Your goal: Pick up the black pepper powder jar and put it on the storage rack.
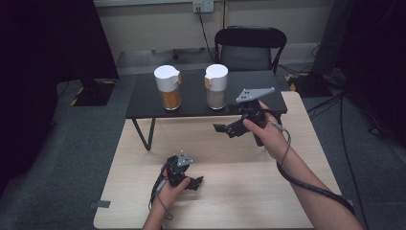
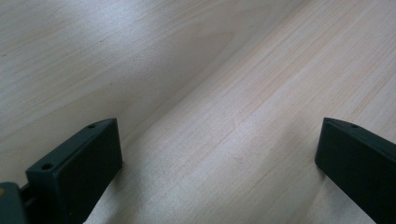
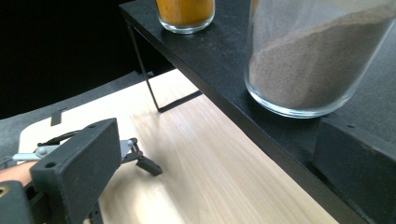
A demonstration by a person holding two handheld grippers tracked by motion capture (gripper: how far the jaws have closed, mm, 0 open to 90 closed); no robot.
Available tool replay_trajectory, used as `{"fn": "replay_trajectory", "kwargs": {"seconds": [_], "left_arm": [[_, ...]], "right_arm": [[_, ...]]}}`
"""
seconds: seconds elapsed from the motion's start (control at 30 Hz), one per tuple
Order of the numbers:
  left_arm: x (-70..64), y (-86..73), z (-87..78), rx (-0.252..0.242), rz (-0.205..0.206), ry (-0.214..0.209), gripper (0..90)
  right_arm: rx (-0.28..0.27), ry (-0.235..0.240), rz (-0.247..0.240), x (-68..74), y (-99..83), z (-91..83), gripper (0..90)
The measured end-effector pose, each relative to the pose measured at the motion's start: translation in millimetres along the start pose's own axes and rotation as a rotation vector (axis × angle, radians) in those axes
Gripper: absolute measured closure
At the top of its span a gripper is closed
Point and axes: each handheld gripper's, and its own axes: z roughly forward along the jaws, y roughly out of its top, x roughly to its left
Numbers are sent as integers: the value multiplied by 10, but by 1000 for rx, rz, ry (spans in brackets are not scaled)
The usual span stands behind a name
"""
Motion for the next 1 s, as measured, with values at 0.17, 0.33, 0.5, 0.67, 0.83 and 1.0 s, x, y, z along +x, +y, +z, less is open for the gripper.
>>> {"fn": "replay_trajectory", "kwargs": {"seconds": [0.17, 0.33, 0.5, 0.67, 0.83, 1.0], "left_arm": [[0, -1, 1, 0, -2, -1, 0], [4, 4, -1, 3, 1, -2, 0], [3, 5, -2, 3, 1, -2, 0], [4, 4, -1, 3, 2, -2, 0], [4, 4, -1, 3, 1, -2, 0], [3, 3, -1, 3, 1, -2, 0]], "right_arm": [[-23, 10, 0, 0, -67, -16, 1], [-27, 35, -11, -12, -110, -45, 3], [-27, 51, -20, -3, -180, -62, 1], [-22, 64, -20, -18, -267, -58, 1], [-13, 74, -14, -44, -364, -54, 1], [-17, 84, -13, -62, -462, -73, 2]]}}
